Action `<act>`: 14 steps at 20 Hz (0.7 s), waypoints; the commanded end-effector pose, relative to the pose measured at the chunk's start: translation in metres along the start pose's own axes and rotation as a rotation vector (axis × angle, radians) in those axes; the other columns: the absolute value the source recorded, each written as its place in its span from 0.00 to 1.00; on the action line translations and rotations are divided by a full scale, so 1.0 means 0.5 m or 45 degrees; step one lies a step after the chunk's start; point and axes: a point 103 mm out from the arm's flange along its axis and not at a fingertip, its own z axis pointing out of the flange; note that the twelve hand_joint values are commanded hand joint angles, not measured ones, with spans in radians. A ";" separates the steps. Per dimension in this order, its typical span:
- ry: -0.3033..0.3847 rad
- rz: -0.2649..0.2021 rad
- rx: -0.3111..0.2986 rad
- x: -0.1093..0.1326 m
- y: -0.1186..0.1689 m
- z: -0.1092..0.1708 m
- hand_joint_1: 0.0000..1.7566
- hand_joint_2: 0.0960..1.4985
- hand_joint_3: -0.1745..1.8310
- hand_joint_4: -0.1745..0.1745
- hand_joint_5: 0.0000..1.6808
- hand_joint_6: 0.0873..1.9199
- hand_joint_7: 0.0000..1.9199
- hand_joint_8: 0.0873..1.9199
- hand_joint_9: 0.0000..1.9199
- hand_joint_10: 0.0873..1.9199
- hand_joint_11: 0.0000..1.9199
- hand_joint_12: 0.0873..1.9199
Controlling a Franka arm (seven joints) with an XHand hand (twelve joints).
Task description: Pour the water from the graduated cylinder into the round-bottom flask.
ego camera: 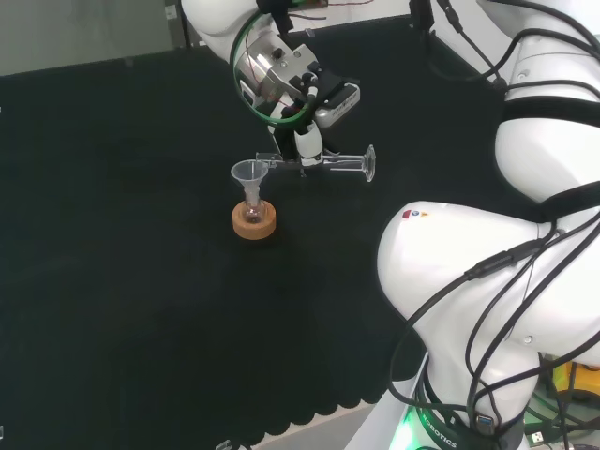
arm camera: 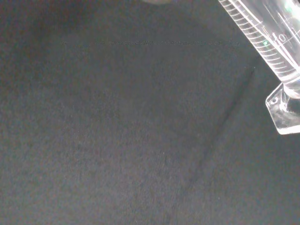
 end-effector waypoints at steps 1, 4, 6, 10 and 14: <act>-0.013 0.017 0.030 0.007 -0.007 -0.007 0.71 0.74 0.09 0.00 0.54 0.54 0.50 0.53 0.74 0.03 0.60 0.41; -0.024 0.036 0.046 0.009 -0.007 -0.010 0.71 0.74 0.09 0.00 0.54 0.54 0.50 0.54 0.74 0.03 0.60 0.41; -0.029 0.047 0.057 0.011 -0.007 -0.012 0.76 0.72 0.08 0.23 0.56 0.43 0.52 0.51 0.74 0.03 0.60 0.40; -0.033 0.069 0.070 0.014 -0.008 -0.017 0.78 0.72 0.08 0.36 0.57 0.35 0.53 0.49 0.74 0.02 0.60 0.39; -0.042 0.086 0.099 0.018 -0.011 -0.022 0.78 0.71 0.08 0.37 0.57 0.34 0.53 0.49 0.74 0.02 0.60 0.39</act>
